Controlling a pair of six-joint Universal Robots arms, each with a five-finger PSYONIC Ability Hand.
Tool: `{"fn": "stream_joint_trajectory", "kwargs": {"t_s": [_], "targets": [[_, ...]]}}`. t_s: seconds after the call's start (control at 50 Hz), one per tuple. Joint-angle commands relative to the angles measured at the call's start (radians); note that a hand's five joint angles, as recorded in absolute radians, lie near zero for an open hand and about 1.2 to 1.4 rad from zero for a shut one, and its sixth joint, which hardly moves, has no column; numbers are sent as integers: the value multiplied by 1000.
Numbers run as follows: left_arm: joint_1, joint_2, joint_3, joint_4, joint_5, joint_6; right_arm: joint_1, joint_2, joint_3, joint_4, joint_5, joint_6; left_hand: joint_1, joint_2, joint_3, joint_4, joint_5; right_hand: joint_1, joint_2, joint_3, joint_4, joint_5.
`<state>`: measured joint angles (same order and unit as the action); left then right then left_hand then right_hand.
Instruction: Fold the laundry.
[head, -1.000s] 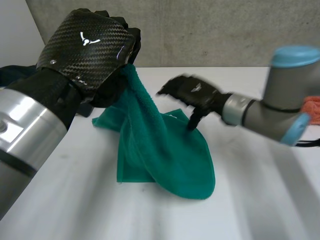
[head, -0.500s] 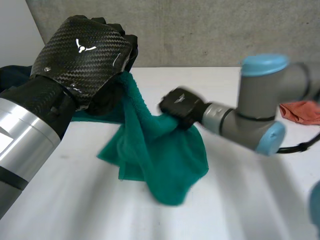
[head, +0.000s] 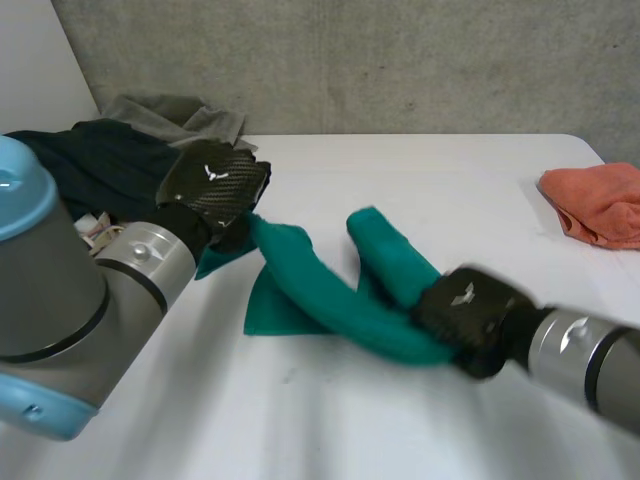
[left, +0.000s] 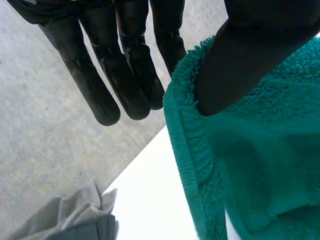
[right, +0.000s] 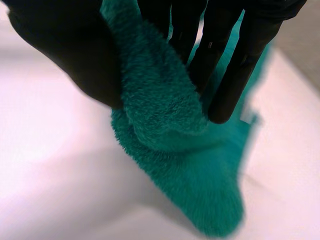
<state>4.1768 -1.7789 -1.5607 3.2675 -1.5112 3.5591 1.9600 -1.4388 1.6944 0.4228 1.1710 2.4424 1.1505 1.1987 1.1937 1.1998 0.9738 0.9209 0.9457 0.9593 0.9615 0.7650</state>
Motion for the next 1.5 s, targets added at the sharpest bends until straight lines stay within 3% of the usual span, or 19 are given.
{"fn": "stream_joint_trajectory", "kwargs": {"t_s": [0.02,0.16,0.26,0.48,0.76,0.82,0.9,0.92,1.0,1.12,1.2,1.28,1.4,1.5], "targets": [[26,-28,19,-3,-11,1,73,28,-96,13,-21,61,246,198,203,196,248,-746,-771,-785,-787,-765],[28,16,2,-8,-11,0,-102,100,-287,-15,42,-6,246,198,203,196,248,-746,-771,-785,-787,-765],[20,87,-54,-14,-9,0,-95,130,-369,-18,61,-85,246,198,203,196,248,-746,-771,-785,-787,-765],[23,217,-202,-17,-12,-2,86,317,-456,-180,-25,-272,246,198,203,196,248,-746,-771,-785,-787,-765],[32,338,-315,-45,-15,-3,186,630,-627,-88,-128,-367,246,198,203,196,248,-660,-685,-698,-700,-678],[34,342,-320,-43,-15,-3,200,666,-651,-99,-111,-370,246,198,203,196,248,-461,-486,-499,-502,-480],[39,342,-317,-43,-17,-3,200,695,-686,-111,-83,-365,246,198,203,196,248,365,341,327,325,347],[46,342,-312,-42,-15,-3,200,687,-696,-121,-45,-358,246,198,203,196,248,474,449,436,434,456],[69,342,-296,-34,-15,-3,198,589,-694,-189,70,-307,246,198,203,196,248,475,451,437,435,457],[88,348,-254,-32,-14,-2,107,382,-581,-288,142,-197,246,198,203,196,248,475,451,437,435,457],[100,363,-233,-32,-12,-2,-19,181,-487,-247,150,-189,246,198,203,196,248,475,451,437,435,457],[105,365,-229,-35,-7,-3,-139,8,-386,-63,162,-210,246,198,203,196,248,475,451,437,435,457],[94,279,-246,-35,-1,-3,-168,-14,-259,138,161,-307,246,198,203,196,248,475,451,437,435,457],[91,109,-211,-32,-4,1,-168,14,-187,97,157,-361,246,198,203,196,248,475,451,437,435,457]]}}
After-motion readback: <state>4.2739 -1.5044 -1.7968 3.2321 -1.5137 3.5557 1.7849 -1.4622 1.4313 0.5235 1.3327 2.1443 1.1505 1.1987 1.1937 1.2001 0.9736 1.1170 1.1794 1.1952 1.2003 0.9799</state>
